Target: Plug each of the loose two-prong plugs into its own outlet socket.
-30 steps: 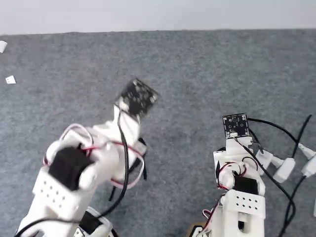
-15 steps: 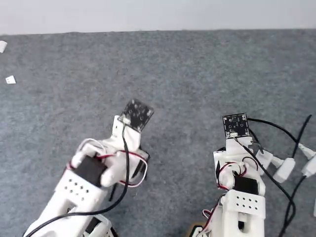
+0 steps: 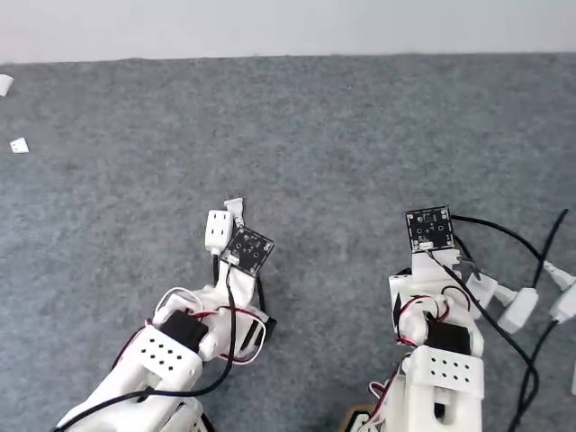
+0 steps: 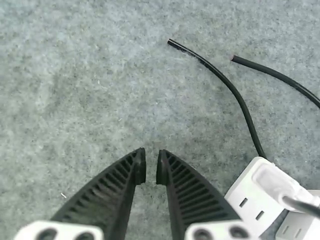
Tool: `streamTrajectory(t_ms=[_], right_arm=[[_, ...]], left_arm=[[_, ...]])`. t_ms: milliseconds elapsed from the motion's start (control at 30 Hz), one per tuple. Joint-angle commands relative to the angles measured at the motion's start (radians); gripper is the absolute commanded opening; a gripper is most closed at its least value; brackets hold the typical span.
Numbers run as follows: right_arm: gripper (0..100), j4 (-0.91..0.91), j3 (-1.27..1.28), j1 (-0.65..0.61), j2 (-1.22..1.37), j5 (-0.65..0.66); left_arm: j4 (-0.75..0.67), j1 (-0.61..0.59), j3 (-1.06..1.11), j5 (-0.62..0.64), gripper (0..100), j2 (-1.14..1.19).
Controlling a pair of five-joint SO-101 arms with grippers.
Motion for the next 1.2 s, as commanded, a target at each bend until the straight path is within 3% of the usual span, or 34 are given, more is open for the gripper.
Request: streamTrajectory(t_ms=[0, 133, 233, 400, 633, 900, 1100, 1167], right_arm=[[5.4, 0.007, -0.011, 0.005, -0.018, 0.009], [5.4, 0.007, -0.011, 0.005, -0.018, 0.009], [5.4, 0.008, -0.011, 0.005, -0.018, 0.008], [5.4, 0.027, -0.015, 0.005, -0.019, 0.008], [5.4, 0.025, -0.015, 0.007, -0.019, 0.009], [5.4, 0.025, -0.017, 0.005, -0.021, 0.009], [5.4, 0.025, -0.017, 0.005, -0.021, 0.009], [5.4, 0.025, -0.017, 0.005, -0.021, 0.009]], left_arm=[[-0.043, -0.008, -0.015, 0.051, 21, -0.008], [-0.041, -0.005, -0.051, 0.057, 21, -0.008], [-0.043, 0.000, -0.091, 0.057, 14, 0.023], [-0.046, 0.003, -0.249, 0.060, 14, 0.264], [-0.048, 0.092, -0.387, 0.199, 16, 0.546], [-0.046, -0.011, -0.390, 0.236, 15, 0.578], [-0.049, 0.012, -0.383, 0.236, 14, 0.582], [-0.107, 0.046, -0.360, 0.236, 10, 0.597]])
